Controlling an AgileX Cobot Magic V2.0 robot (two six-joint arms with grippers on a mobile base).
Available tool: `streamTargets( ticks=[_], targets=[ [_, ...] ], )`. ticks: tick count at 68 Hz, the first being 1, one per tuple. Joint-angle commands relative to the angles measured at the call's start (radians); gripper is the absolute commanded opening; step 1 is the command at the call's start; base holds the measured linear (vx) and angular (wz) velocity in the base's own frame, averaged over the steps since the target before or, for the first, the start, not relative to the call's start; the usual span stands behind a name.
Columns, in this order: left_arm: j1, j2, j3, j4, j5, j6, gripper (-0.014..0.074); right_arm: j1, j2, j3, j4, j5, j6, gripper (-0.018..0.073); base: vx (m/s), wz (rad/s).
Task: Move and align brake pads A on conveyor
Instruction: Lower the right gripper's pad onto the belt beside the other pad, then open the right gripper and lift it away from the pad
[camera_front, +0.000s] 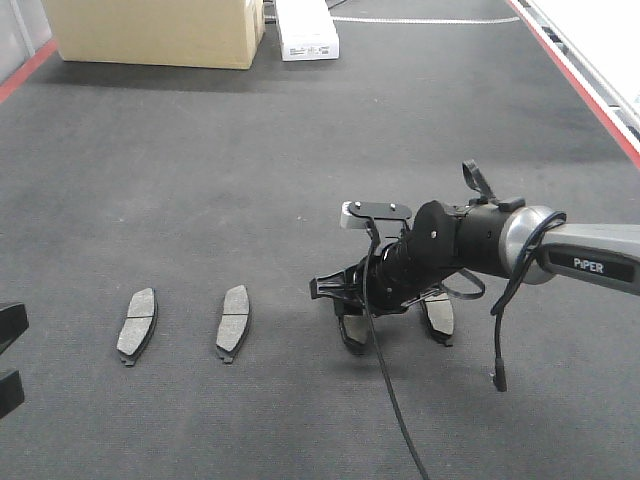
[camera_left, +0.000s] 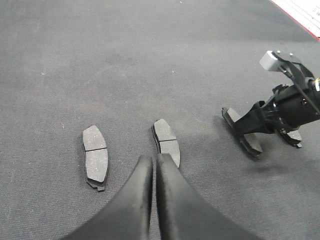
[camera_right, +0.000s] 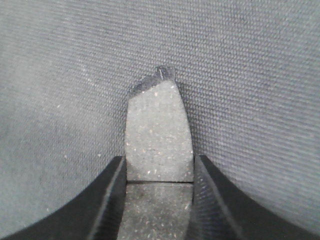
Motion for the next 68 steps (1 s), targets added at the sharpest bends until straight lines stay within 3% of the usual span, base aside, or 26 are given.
streamTargets(
  ticks=[1,18,25,48,68],
  targets=[
    [0.0,-0.002,-0.025,0.007,-0.059,-0.002,-0.0008,-0.002,-0.053,-0.033,0.026,-0.062,0.004,0.0137,0.0,0.0],
    [0.0,-0.002,-0.025,0.007,-0.059,-0.002,-0.0008,-0.002,-0.053,-0.033,0.028,-0.056,0.012,0.0391,0.0,0.0],
    [0.0,-0.002,-0.025,0.007,-0.059,-0.002,-0.0008,-0.004,-0.056,-0.033,0.028,-0.048,0.015,0.0439,0.0,0.0],
    [0.0,-0.002,-0.025,0.007,-0.059,-0.002,-0.0008,-0.004,-0.199,-0.016,-0.03,-0.025,0.024,0.0375,0.0,0.0],
    [0.0,-0.002,-0.025,0.007,-0.059,-0.002,-0.0008,-0.004,-0.519,0.24,-0.143,-0.201,0.031,0.0263,0.0,0.0]
  ],
)
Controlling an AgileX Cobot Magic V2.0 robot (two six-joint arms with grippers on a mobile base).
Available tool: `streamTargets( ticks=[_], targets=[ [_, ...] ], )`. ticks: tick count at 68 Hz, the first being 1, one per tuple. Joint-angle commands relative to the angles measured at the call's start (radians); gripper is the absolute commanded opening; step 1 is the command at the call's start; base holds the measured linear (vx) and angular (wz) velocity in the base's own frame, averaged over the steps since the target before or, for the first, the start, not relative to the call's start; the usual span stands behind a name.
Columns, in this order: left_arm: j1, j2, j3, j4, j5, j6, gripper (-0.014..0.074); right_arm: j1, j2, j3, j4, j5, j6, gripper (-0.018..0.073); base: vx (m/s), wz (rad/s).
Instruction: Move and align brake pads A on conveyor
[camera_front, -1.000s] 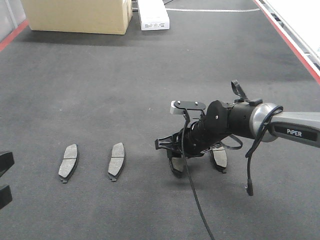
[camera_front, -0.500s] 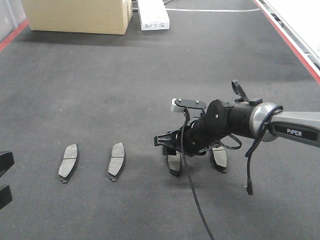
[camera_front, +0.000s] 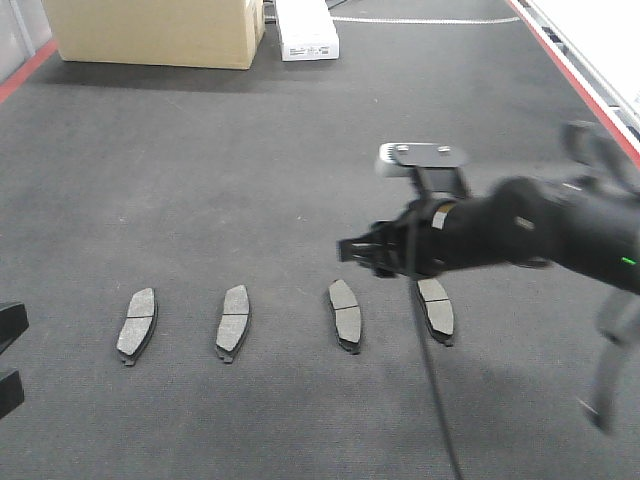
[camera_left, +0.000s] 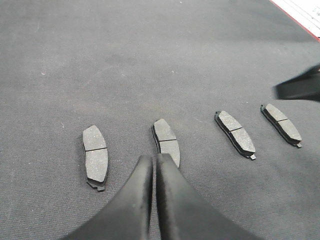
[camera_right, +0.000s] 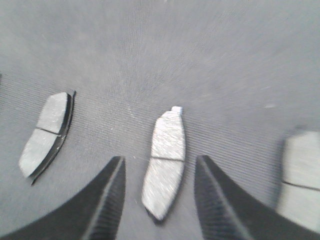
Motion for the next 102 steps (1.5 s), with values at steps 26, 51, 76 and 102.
streamTargets(
  ticks=[26,51,76,102],
  targets=[
    [0.0,-0.002,-0.025,0.007,-0.059,-0.002,-0.0008,-0.169,-0.526,0.266,-0.133,-0.081,0.045,-0.0015,0.0,0.0],
    [0.0,-0.002,-0.025,0.007,-0.059,-0.002,-0.0008,-0.202,-0.934,0.488,-0.205,-0.09,0.038,-0.001,0.0,0.0],
    [0.0,-0.002,-0.025,0.007,-0.059,-0.002,-0.0008,-0.202,-1.195,0.629,-0.222,-0.163,0.023,-0.001,0.0,0.0],
    [0.0,-0.002,-0.025,0.007,-0.059,-0.002,-0.0008,-0.202,-1.204,0.633,-0.222,-0.17,0.023,-0.001,0.0,0.0]
  ],
)
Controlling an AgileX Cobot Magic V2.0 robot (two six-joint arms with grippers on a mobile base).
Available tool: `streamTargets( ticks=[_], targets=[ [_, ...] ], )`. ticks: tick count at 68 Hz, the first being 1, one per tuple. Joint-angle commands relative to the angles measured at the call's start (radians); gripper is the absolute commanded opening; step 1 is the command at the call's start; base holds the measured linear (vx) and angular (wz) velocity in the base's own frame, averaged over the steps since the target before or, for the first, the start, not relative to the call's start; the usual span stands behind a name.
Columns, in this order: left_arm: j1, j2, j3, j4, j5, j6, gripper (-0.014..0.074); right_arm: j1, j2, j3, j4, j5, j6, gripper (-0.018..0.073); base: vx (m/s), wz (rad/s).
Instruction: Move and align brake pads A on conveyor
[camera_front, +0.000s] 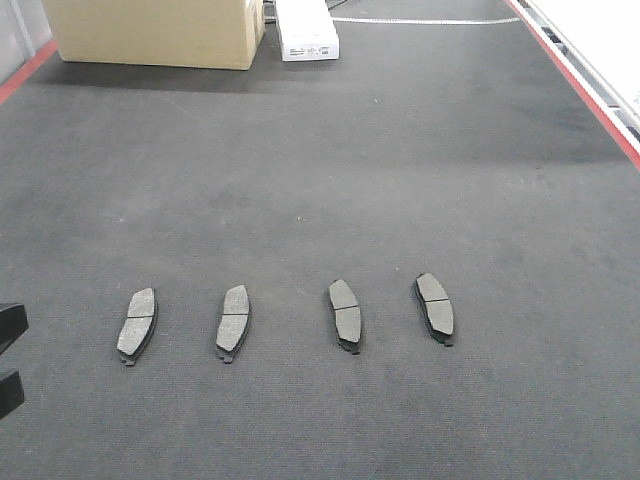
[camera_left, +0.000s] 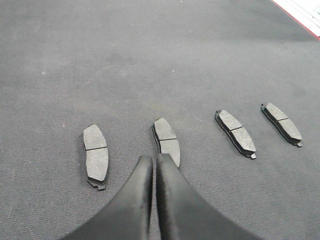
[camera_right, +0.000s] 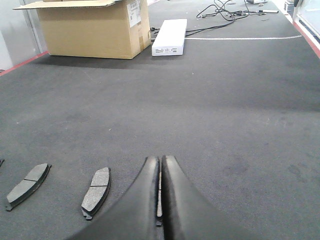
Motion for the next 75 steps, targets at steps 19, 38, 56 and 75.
streamTargets(
  ticks=[19,38,56,75],
  targets=[
    [0.0,-0.002,-0.025,0.007,-0.063,-0.002,-0.0008,-0.007,0.005,-0.03,-0.01,-0.078,-0.012,-0.001,0.0,0.0],
    [0.0,-0.002,-0.025,0.007,-0.063,-0.002,-0.0008,-0.007,0.005,-0.03,-0.01,-0.078,-0.012,-0.001,0.0,0.0],
    [0.0,-0.002,-0.025,0.006,-0.063,-0.002,-0.0008,-0.007,0.005,-0.03,-0.01,-0.074,-0.012,-0.001,0.0,0.0],
    [0.0,-0.003,-0.024,-0.169,-0.121,0.273,-0.0008,-0.007,0.005,-0.03,-0.01,-0.074,-0.012,-0.001,0.0,0.0]
  ],
)
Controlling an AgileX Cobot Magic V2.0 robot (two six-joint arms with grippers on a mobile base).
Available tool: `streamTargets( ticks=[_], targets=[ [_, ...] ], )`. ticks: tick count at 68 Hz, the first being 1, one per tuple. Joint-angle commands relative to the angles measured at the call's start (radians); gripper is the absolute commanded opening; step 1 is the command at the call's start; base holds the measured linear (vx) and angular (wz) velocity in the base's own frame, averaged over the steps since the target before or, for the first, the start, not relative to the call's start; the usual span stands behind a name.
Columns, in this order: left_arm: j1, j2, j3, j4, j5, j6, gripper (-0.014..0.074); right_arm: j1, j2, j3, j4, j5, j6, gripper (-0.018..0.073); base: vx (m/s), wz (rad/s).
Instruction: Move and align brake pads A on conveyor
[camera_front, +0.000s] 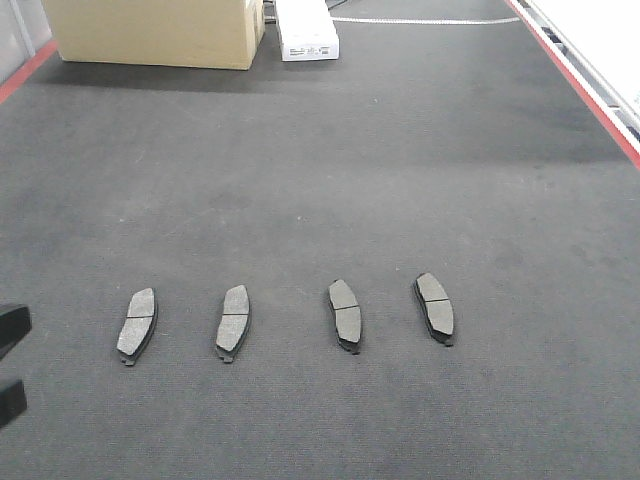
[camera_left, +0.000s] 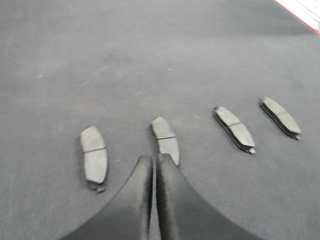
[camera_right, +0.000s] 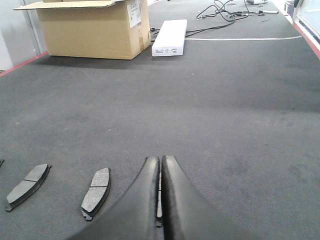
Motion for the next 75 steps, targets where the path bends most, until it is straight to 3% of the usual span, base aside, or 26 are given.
streamTargets(
  ticks=[1,5,11,32,42,56,61,75],
  targets=[
    [0.0,-0.003,-0.025,-0.118,-0.108,0.174,-0.0008,-0.007,0.005,-0.03,-0.01,-0.072,-0.012,-0.001,0.0,0.0],
    [0.0,-0.003,-0.025,-0.2,-0.132,0.298,-0.0008,-0.007,0.005,-0.03,-0.01,-0.072,-0.012,-0.001,0.0,0.0],
    [0.0,-0.003,-0.025,-0.28,-0.154,0.396,-0.0008,-0.007,0.005,-0.03,-0.01,-0.072,-0.012,-0.001,0.0,0.0],
    [0.012,-0.046,-0.012,-0.289,-0.182,0.421,-0.0006,-0.007,0.005,-0.03,-0.01,-0.072,-0.012,-0.001,0.0,0.0],
    [0.117,-0.227,0.079,-0.289,-0.197,0.437,-0.0006,-0.007,0.005,-0.03,-0.01,-0.072,-0.012,-0.001,0.0,0.0],
    [0.363,-0.532,0.229,-0.287,-0.197,0.577,-0.0006,-0.007,0.005,-0.03,-0.01,-0.072,-0.012,-0.001,0.0,0.0],
    [0.426,-0.603,0.276,-0.286,-0.197,0.59,-0.0006,-0.007,0.005,-0.03,-0.01,-0.069,-0.012,-0.001,0.0,0.0],
    [0.493,-0.65,0.376,-0.264,-0.225,0.588,-0.0006,-0.007,0.005,-0.03,-0.01,-0.065,-0.012,-0.001,0.0,0.0]
  ],
)
